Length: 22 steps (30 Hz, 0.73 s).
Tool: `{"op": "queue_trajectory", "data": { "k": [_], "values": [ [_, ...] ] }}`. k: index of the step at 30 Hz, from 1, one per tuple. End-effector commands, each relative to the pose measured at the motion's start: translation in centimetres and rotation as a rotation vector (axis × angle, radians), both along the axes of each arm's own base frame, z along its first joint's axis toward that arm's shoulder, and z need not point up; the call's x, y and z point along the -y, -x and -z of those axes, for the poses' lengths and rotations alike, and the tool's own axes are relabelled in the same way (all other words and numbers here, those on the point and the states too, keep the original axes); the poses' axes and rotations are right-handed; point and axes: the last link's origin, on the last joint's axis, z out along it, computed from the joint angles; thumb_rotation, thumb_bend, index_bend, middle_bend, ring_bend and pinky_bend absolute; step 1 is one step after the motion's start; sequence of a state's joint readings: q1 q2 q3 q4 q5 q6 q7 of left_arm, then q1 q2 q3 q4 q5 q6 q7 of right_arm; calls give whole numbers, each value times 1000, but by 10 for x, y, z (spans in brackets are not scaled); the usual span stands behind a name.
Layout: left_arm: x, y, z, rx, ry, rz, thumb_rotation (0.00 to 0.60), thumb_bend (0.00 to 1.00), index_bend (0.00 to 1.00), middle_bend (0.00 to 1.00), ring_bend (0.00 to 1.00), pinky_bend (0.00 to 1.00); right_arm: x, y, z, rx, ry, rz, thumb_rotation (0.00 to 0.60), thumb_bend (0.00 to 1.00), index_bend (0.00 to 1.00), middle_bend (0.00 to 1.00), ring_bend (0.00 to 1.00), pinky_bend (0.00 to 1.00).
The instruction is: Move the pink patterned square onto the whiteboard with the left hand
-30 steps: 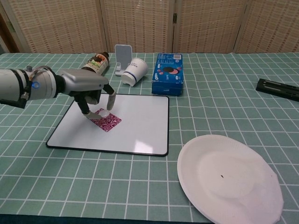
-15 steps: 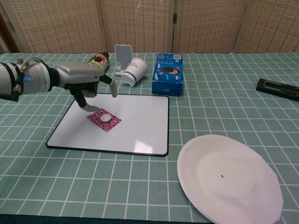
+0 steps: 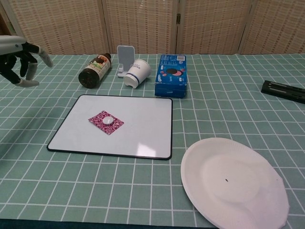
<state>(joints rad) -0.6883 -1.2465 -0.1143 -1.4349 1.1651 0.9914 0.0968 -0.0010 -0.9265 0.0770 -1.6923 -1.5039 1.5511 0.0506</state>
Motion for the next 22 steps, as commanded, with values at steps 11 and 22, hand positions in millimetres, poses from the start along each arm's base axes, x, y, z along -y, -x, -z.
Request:
{"op": "queue_trajectory", "data": {
  "k": [11,22],
  "values": [
    [110,61,-68,15,-265,-184,600,297,271,505,439,587,9,-4,2,50,-56,-6,600,190,205,264,229,269],
    [171,51,-73,15,-332,-135,600,297,271,501,438,587,8,-12,11,45,-45,-92,600,190,204,279,229,269]
  ]
}}
